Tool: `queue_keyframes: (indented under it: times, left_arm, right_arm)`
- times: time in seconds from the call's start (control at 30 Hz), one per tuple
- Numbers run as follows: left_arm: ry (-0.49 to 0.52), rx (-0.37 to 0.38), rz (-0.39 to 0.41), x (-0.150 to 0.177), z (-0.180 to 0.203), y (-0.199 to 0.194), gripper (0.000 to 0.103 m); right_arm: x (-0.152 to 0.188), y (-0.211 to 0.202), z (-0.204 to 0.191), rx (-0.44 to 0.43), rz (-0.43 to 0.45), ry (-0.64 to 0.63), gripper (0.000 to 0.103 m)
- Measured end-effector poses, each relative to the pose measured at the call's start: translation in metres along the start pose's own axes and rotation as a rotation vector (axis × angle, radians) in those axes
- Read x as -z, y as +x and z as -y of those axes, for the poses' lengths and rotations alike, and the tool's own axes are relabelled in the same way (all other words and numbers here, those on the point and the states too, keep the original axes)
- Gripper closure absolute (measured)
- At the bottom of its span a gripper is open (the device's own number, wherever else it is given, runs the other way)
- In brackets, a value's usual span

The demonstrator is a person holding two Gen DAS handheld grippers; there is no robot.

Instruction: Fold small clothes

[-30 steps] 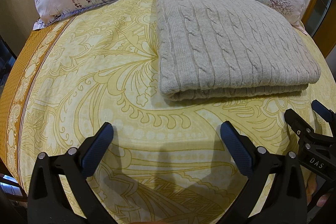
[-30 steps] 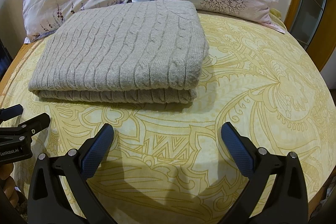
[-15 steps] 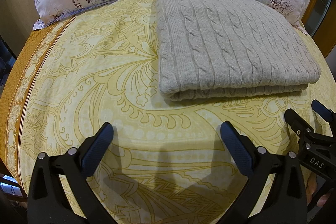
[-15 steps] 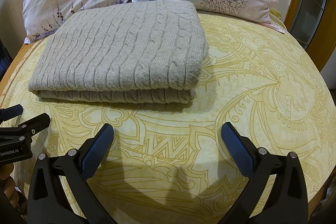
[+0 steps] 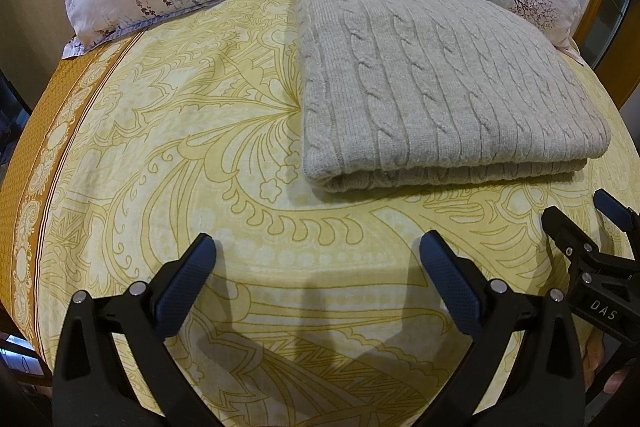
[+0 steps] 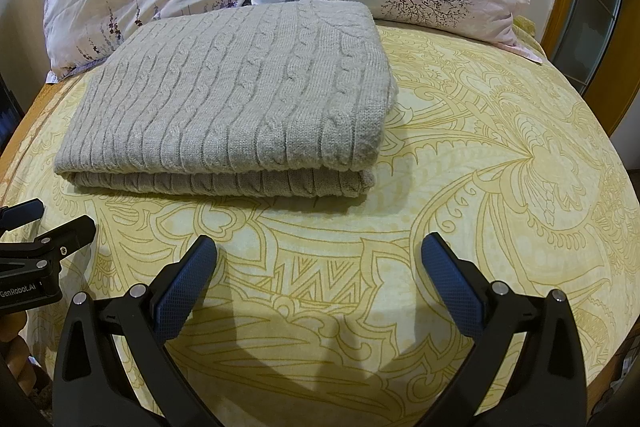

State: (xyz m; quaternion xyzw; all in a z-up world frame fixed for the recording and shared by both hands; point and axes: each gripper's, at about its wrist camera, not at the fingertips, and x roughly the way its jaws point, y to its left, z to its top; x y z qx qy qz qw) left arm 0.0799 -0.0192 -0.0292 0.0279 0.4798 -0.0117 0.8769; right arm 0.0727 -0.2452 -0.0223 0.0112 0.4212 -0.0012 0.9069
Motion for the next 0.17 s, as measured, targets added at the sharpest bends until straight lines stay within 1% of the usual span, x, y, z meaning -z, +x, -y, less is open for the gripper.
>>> queue_keyframes:
  times: [0.17]
  left_arm:
    - [0.000,0.000,0.000,0.0002,0.0001,0.0000,0.002]
  right_arm:
    - [-0.0001,0.0001,-0.0005,0.000,0.000,-0.001,0.001]
